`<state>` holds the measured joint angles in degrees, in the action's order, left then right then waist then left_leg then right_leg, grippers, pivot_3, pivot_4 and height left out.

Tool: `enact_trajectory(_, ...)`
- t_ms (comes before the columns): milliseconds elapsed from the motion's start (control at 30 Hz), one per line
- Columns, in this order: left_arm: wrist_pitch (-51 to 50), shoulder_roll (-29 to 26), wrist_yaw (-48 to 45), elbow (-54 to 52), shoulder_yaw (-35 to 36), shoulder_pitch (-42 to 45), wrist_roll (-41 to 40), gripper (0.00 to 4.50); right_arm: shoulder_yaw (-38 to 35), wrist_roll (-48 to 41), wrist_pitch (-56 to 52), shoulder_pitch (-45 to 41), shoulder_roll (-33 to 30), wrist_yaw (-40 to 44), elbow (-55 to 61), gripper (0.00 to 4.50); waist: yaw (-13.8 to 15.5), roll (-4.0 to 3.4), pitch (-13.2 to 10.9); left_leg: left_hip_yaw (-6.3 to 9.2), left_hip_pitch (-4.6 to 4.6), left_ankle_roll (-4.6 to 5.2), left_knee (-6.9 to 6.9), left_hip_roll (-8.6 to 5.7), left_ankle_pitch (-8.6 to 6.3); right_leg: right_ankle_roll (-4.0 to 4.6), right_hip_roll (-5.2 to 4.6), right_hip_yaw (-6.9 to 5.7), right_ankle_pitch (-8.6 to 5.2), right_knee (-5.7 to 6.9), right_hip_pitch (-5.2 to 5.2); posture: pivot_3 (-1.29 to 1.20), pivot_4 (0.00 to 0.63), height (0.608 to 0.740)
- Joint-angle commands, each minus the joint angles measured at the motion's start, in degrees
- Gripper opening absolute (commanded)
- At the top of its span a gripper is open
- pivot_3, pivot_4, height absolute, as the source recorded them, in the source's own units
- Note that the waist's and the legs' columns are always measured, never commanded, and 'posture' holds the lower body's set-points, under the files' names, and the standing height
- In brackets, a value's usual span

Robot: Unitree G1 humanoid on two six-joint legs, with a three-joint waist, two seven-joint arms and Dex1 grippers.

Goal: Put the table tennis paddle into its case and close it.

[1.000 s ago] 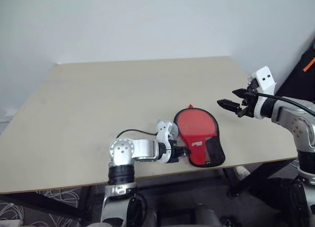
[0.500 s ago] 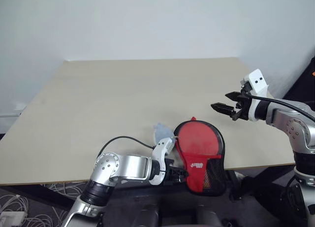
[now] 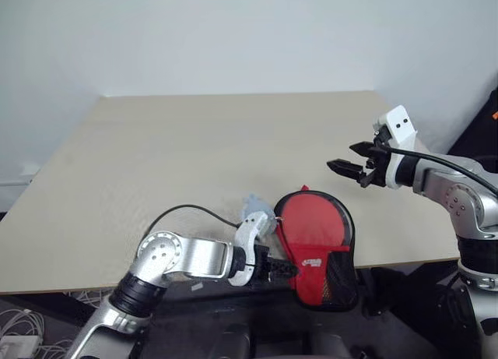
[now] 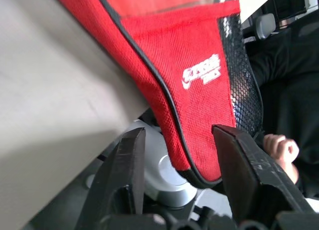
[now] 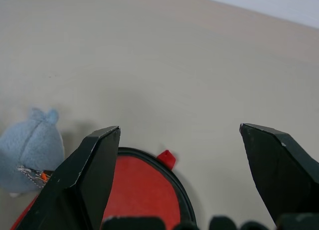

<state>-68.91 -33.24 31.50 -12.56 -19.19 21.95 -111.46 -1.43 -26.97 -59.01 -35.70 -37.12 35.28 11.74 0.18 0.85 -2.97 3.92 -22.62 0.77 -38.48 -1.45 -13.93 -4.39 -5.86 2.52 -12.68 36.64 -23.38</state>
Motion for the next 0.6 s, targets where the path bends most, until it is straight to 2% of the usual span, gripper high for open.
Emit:
enact_trajectory(33, -0.48, -5.04, -5.21, -3.83, 1.86, 2.05, -1.54, 1.98, -0.52, 0.11, 1.37, -2.33, -0.08, 0.4, -0.34, 4.17, -0.1, -0.01, -0.01, 0.0, 0.0, 0.0, 0.01, 0.01, 0.0, -0.01, 0.0, 0.0, -0.01, 0.0, -0.01, 0.0, 0.0, 0.698)
enact_trajectory(200, -2.06, -13.54, -14.58, -7.09, 5.57, 7.64, 1.15, 1.98, 0.74, 0.45, 2.38, -2.74, 0.59, 0.86, -1.78, 4.17, -0.18, 0.0, -0.11, -0.01, -0.01, 0.0, 0.02, 0.01, 0.0, -0.13, 0.0, -0.01, -0.08, 0.01, -0.02, 0.0, 0.0, 0.698)
enact_trajectory(300, -0.37, -14.88, -22.07, -5.78, 9.99, 11.25, 7.47, 1.98, 2.26, 0.37, 2.47, -1.73, 1.95, 0.9, -1.25, 4.17, -0.23, 0.01, -0.13, -0.01, -0.03, 0.0, 0.01, 0.01, 0.0, -0.14, 0.01, -0.05, -0.08, -0.02, -0.02, 0.0, 0.0, 0.698)
enact_trajectory(433, 5.17, -14.08, -32.51, -3.03, 14.33, 14.83, 22.52, 1.98, 3.89, 0.9, 3.06, -0.41, 4.76, -0.22, -1.3, 4.17, -0.26, -0.05, -0.16, -0.04, 0.0, -0.01, 0.09, 0.02, 0.01, -0.14, 0.02, -0.04, -0.08, -0.02, -0.03, 0.0, 0.0, 0.698)
enact_trajectory(533, 13.45, -15.56, -42.27, 0.77, 13.65, 15.88, 39.34, 2.05, 5.4, 1.07, 3.19, 1.78, 8.19, -2.06, -0.4, 3.59, -0.28, -0.06, -0.17, -0.05, 0.0, -0.06, 0.17, 0.03, 0.05, -0.13, 0.05, -0.03, -0.07, -0.02, -0.07, 0.0, 0.0, 0.698)
enact_trajectory(600, 17.11, -16.23, -48.19, 2.14, 12.84, 14.92, 46.74, 2.05, 5.9, 1.23, 3.35, 3.25, 9.43, -2.58, 0.6, 2.88, -0.29, -0.07, -0.18, -0.06, 0.02, -0.09, 0.23, 0.05, 0.07, -0.12, 0.07, -0.03, -0.07, -0.02, -0.08, 0.0, 0.0, 0.698)
